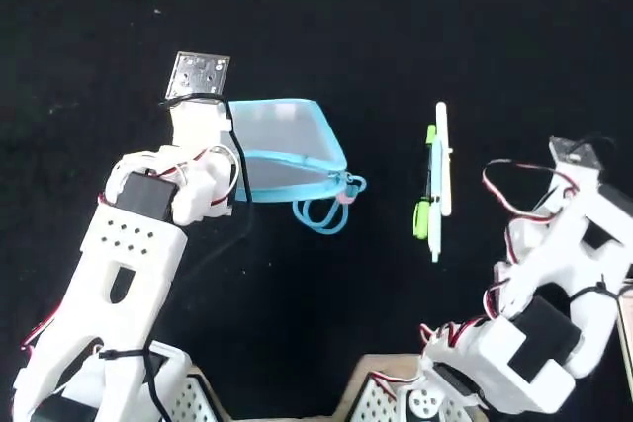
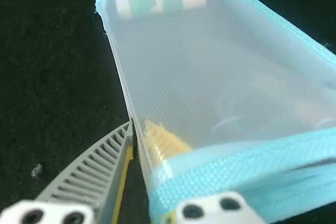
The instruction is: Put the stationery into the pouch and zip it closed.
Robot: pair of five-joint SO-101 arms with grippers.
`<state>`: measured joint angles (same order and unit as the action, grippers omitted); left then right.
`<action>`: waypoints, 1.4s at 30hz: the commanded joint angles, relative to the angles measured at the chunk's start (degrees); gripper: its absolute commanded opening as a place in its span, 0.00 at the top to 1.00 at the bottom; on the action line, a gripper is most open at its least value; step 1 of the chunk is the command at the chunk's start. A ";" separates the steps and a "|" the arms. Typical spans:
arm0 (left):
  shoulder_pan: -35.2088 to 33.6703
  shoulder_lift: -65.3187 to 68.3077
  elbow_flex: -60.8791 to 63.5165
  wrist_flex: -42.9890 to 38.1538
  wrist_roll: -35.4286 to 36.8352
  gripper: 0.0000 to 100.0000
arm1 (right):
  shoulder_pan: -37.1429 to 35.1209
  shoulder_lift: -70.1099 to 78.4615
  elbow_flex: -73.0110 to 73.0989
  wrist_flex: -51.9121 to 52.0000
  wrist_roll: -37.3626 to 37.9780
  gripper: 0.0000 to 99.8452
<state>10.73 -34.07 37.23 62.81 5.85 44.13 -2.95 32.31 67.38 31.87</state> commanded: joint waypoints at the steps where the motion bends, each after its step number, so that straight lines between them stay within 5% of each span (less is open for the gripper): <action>1: 0.66 0.44 1.10 0.00 0.62 0.97 | 1.05 0.22 -4.35 0.97 0.62 0.81; 19: 0.66 0.44 1.10 0.09 0.62 0.97 | -2.29 1.45 -3.03 8.97 14.68 0.81; 42: 0.66 0.44 1.10 0.00 0.62 0.97 | -3.08 11.21 -7.96 3.34 15.12 0.90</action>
<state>10.73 -34.07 37.23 62.81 5.85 42.55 8.40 27.91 71.43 46.46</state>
